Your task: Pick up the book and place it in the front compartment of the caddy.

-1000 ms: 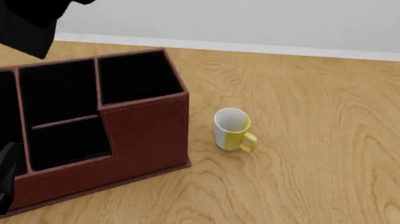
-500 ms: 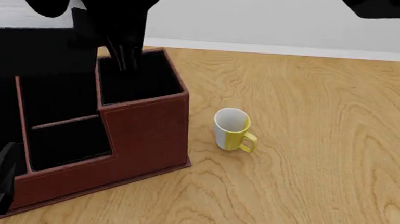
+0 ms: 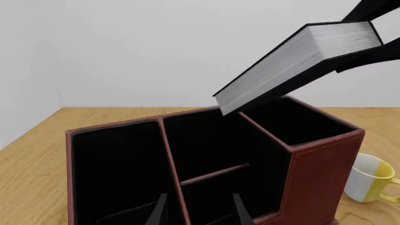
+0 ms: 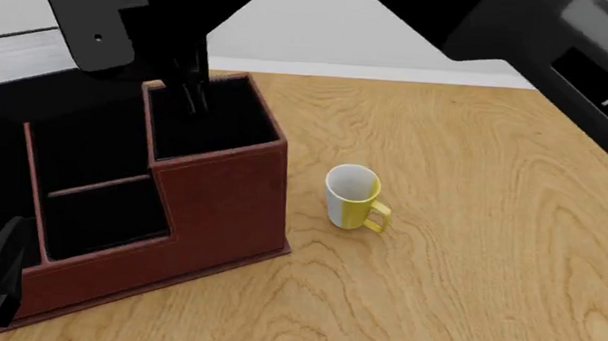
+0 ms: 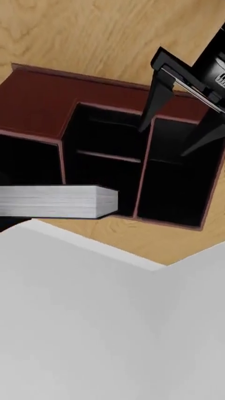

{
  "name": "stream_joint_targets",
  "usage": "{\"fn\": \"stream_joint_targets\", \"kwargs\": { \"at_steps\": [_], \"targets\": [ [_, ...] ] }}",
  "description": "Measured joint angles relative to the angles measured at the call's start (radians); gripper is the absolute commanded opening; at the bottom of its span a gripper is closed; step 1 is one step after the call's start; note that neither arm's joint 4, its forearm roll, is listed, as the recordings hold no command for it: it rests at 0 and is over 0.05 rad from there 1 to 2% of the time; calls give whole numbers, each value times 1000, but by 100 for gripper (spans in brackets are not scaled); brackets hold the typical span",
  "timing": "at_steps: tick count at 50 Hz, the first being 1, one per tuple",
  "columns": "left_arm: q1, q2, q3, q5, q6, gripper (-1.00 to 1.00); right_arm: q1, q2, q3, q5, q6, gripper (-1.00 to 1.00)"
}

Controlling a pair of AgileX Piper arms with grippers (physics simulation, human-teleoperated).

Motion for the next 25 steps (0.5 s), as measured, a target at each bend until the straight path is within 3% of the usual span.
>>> {"fn": "stream_joint_targets", "kwargs": {
  "at_steps": [25],
  "targets": [
    [0, 0, 0, 0, 0, 100, 11, 165, -194, 20, -12, -100]
  ]
}}
